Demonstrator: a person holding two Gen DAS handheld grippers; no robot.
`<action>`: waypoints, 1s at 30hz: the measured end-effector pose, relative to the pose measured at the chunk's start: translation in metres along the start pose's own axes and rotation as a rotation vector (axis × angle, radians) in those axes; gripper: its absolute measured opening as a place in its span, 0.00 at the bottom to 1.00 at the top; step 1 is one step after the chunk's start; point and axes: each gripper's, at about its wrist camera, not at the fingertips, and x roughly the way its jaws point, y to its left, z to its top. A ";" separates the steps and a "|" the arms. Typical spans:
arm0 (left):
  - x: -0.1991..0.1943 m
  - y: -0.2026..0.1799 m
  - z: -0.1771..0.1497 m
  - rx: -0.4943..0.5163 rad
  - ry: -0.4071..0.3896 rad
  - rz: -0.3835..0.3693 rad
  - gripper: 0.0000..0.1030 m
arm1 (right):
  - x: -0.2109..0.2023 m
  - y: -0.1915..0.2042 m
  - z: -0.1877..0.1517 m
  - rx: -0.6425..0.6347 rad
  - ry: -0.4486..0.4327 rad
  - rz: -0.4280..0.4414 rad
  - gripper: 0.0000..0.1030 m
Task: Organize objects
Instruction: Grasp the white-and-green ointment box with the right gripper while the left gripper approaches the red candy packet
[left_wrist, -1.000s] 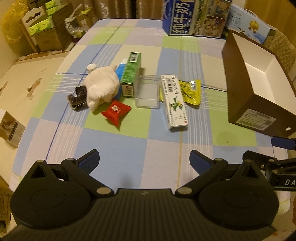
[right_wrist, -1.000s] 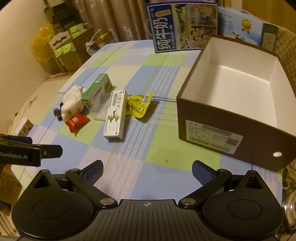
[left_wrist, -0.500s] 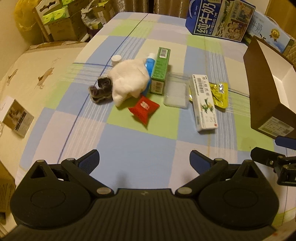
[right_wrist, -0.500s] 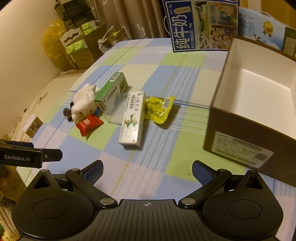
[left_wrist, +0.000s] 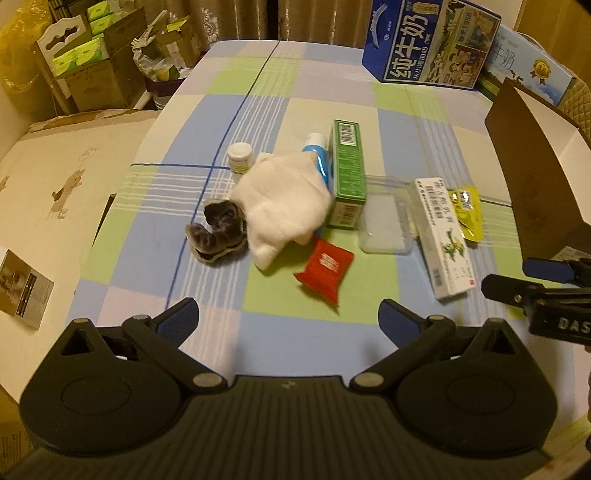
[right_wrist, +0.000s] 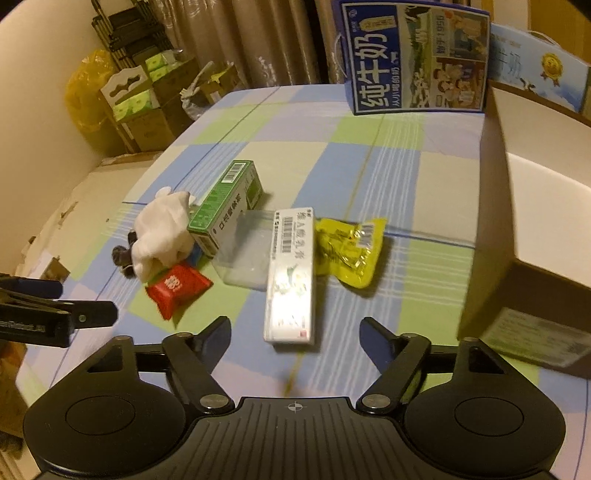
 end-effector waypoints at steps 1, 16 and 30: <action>0.003 0.003 0.002 0.004 0.000 -0.001 0.99 | 0.005 0.001 0.002 -0.001 -0.004 -0.005 0.66; 0.030 0.016 0.023 0.059 0.008 -0.041 0.99 | 0.064 0.013 0.022 -0.041 0.044 -0.059 0.50; 0.043 -0.001 0.020 0.141 0.000 -0.121 0.89 | 0.053 0.005 0.010 -0.042 0.047 -0.063 0.34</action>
